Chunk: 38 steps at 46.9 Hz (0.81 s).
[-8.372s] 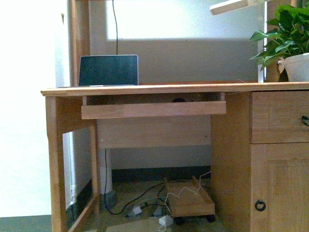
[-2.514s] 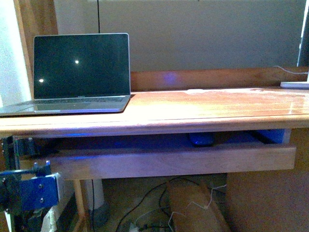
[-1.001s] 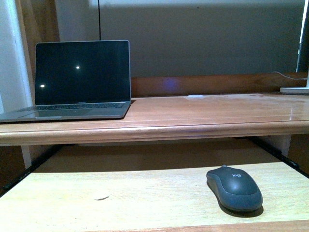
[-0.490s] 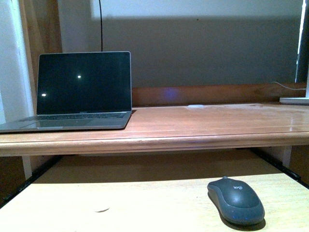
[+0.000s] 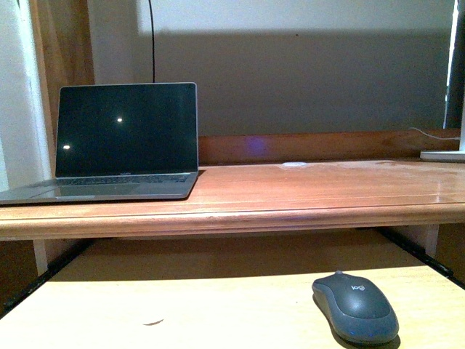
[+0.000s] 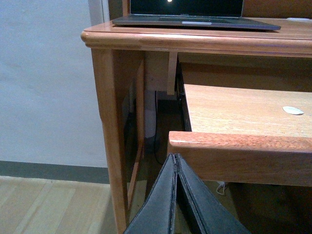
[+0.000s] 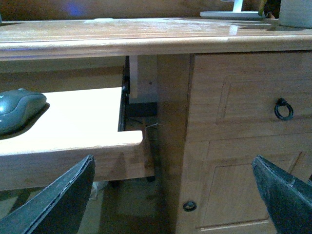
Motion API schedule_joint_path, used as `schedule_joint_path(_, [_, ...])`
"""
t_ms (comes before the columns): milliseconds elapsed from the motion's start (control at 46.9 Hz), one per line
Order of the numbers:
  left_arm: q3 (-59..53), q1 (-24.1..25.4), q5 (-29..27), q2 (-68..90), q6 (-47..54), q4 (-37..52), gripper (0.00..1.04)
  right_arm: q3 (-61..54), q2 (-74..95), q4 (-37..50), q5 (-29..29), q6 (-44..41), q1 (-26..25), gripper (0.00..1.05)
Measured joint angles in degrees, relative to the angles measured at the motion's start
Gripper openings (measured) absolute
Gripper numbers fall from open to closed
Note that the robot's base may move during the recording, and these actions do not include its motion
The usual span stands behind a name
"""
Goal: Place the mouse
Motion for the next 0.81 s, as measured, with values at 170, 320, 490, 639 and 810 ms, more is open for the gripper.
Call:
schedule_joint_path(170, [0.00, 0.00, 0.00, -0.07, 0.00, 0.00, 0.03, 0.00, 0.00, 0.00, 0.02, 0.00, 0.00, 0.97])
schedule_joint_path(320, [0.00, 0.00, 0.02, -0.07, 0.00, 0.00, 0.03, 0.09, 0.24, -0.44, 1.01, 0.52, 0.22, 0.97])
schedule_joint_path(490, [0.00, 0.00, 0.02, -0.09, 0.00, 0.00, 0.26, 5.62, 7.17, -8.63, 9.01, 8.90, 0.70, 0.97])
schedule_joint_path(639, [0.00, 0.00, 0.02, -0.11, 0.02, 0.00, 0.53, 13.29, 17.49, 2.51, 10.40, 9.73, 1.77, 0.97])
schedule_joint_path(810, [0.00, 0.00, 0.02, -0.11, 0.02, 0.00, 0.93, 24.92, 37.55, 13.62, 17.09, 8.63, 16.46, 0.97])
